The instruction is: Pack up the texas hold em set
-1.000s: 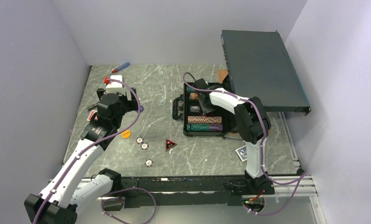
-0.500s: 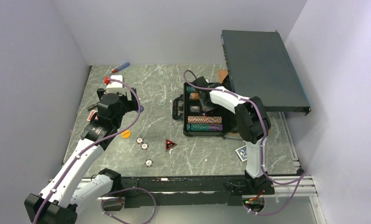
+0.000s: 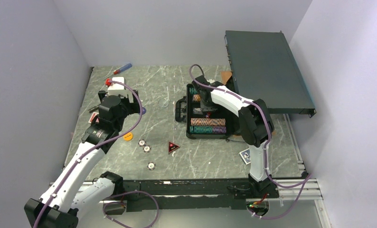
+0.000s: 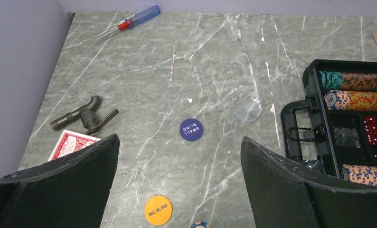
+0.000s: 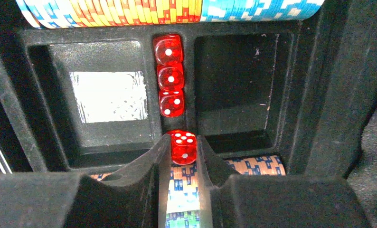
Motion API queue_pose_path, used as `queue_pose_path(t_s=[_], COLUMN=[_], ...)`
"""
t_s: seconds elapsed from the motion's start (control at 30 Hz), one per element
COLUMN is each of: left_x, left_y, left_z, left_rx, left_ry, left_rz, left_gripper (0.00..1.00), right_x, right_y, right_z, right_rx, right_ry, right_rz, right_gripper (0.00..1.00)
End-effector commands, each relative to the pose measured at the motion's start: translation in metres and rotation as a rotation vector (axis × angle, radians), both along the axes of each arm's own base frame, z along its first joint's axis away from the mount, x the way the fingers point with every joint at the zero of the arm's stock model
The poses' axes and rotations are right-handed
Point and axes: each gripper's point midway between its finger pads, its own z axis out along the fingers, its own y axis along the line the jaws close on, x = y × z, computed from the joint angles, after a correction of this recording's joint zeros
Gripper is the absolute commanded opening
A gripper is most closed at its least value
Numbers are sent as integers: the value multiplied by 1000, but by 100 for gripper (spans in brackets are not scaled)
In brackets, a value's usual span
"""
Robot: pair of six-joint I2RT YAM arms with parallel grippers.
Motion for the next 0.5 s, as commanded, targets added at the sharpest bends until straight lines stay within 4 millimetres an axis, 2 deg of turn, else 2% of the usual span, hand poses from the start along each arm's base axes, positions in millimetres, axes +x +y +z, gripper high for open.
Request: queue_pose_path(t_s=[0.0, 0.3, 0.47], left_x=[-2, -3, -2], left_y=[-3, -2, -1], left_z=[30, 32, 31], left_rx=[-48, -48, -46], left_ry=[-77, -83, -82], left_rz=[-14, -10, -9], left_gripper=[99, 99, 99], right_x=[9, 22, 21], right_y=[10, 14, 12], right_z=[18, 8, 0], right_rx=[85, 90, 69], right_ry=[-64, -97, -68], right_rz=[-81, -83, -80], right_gripper=[0, 0, 0])
